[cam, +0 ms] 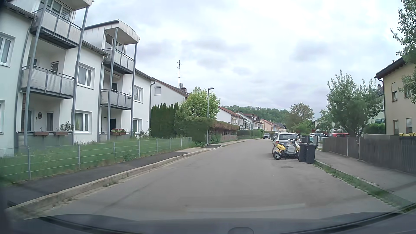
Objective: Follow the waypoints while adhering to traffic rules and regulations
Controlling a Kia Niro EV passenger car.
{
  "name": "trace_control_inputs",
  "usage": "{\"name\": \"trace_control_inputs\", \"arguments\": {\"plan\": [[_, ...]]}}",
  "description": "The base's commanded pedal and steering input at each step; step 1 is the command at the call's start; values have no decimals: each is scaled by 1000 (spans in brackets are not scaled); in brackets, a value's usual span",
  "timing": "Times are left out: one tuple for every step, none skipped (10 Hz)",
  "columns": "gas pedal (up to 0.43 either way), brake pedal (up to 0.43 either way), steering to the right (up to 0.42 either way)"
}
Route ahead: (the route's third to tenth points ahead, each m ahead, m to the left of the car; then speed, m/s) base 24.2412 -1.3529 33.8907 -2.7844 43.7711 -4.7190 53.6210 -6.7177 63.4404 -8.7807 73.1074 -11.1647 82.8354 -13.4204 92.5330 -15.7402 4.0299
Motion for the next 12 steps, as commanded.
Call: {"name": "trace_control_inputs", "arguments": {"plan": [[47,177,107],[0,195,112],[0,232,116],[0,244,121],[0,238,122],[0,232,123],[0,226,127],[0,226,130],[0,220,131],[0,220,132],[0,220,133],[0,213,133]]}}
